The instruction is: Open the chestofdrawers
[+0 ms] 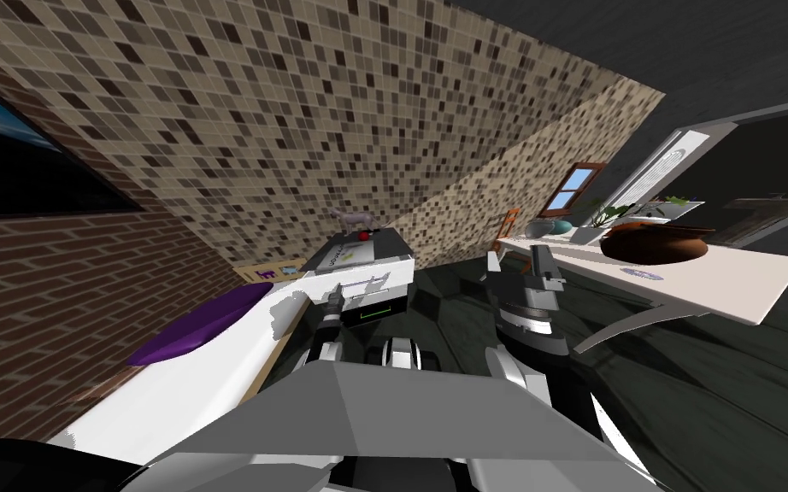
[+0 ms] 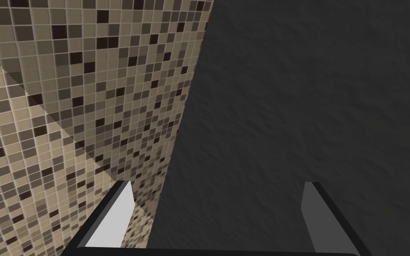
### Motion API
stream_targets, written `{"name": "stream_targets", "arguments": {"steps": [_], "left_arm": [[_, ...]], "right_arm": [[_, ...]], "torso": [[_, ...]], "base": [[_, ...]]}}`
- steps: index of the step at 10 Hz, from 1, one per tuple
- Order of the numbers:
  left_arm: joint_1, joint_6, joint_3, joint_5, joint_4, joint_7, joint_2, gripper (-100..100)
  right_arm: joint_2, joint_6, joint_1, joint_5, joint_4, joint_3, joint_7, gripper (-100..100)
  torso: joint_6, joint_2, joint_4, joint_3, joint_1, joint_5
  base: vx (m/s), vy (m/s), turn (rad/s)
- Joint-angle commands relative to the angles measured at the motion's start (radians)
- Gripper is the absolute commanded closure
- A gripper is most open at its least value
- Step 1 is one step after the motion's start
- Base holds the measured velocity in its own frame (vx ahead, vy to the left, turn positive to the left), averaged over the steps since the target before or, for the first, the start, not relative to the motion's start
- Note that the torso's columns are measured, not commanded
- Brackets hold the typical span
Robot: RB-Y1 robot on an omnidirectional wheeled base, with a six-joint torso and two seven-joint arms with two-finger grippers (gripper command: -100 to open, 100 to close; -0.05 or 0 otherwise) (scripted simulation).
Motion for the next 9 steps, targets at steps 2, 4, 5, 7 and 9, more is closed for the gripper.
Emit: {"name": "stream_targets", "arguments": {"steps": [2,4,5,7,9], "left_arm": [[0.027,-0.008,-0.009,-0.002,-0.036,0.002,0.001,100],[0.035,0.0,-0.011,-0.001,-0.038,0.005,0.002,100],[0.053,-0.006,-0.018,-0.002,-0.049,0.007,0.001,100],[0.066,-0.015,-0.023,-0.003,-0.062,0.008,0.002,100],[0.088,0.05,-0.019,0.005,-0.133,0.016,0.008,-100]], "right_arm": [[0.0,0.0,0.0,0.0,0.0,0.0,0.0,0],[0.0,0.0,0.0,0.0,0.0,0.0,0.0,0],[0.0,0.0,0.0,0.0,0.0,0.0,0.0,0],[0.0,0.0,0.0,0.0,0.0,0.0,0.0,0],[0.0,0.0,0.0,0.0,0.0,0.0,0.0,0]], "torso": [[0.0,0.005,-0.001,0.003,-0.003,0.001],[0.0,0.005,0.001,0.003,-0.004,-0.001],[0.001,-0.001,0.0,-0.001,-0.002,-0.001],[0.001,0.005,-0.001,0.003,-0.003,0.001],[0.0,-0.002,-0.003,-0.001,0.0,0.002]], "base": [[-0.213,-0.074,0.016],[-0.141,-0.058,0.008],[-0.134,-0.038,0.008],[-0.18,-0.052,0.013],[-0.032,-0.023,-0.019]]}}
